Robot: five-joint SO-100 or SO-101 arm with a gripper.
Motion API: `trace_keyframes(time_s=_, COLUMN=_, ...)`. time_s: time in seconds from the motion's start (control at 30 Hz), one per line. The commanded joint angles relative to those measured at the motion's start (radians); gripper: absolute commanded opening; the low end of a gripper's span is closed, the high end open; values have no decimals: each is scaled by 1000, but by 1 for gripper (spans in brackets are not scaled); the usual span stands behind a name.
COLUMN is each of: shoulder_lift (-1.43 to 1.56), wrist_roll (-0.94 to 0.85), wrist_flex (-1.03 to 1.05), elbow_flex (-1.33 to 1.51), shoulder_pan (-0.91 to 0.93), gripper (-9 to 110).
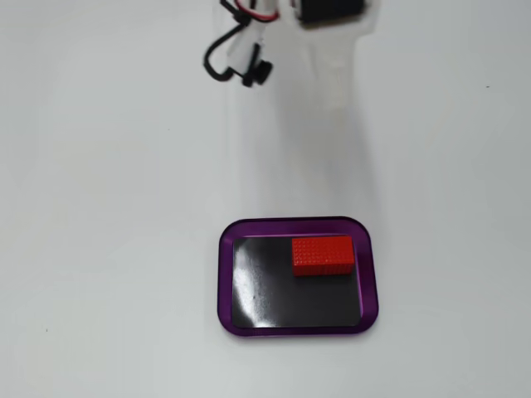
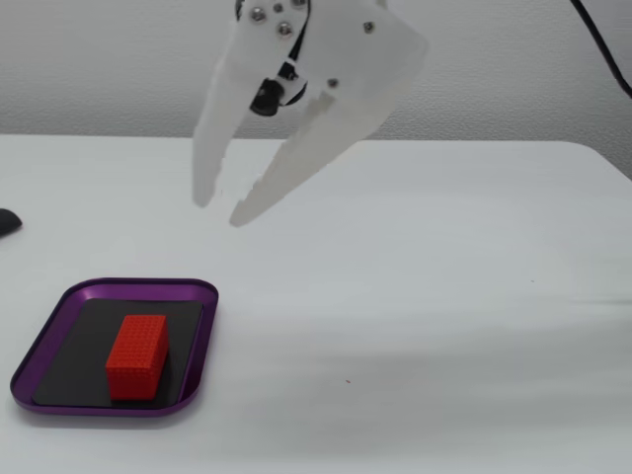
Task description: Remove the cube from the box.
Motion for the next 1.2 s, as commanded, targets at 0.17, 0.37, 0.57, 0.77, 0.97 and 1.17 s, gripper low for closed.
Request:
trace_keyframes(time_s=0.17, shoulder_lift=-279, wrist_roll=-11, wrist_flex=64, elbow_flex=-282, shoulder_pan=-34, gripper=25)
trace_keyframes(time_s=0.37, shoulder_lift=-356, wrist_roll=-14, wrist_flex=61, elbow_flex=-282, shoulder_pan=-31, gripper=25)
trace_keyframes(time_s=0.57, shoulder_lift=-373, wrist_roll=-28, wrist_flex=9, elbow_flex=-282, shoulder_pan=6, gripper=26)
trace_keyframes(time_s=0.77, shoulder_lift=-451, wrist_roll=-49, wrist_flex=-12, elbow_flex=-285, shoulder_pan=63, gripper=25)
trace_keyframes(time_s=0.97, shoulder_lift=-508, wrist_roll=-49, wrist_flex=-55, elbow_flex=-285, shoulder_pan=69, gripper=25)
trace_keyframes(time_s=1.17, shoulder_lift=-514, wrist_roll=-49, wrist_flex=-95, elbow_flex=-285, shoulder_pan=69, gripper=25)
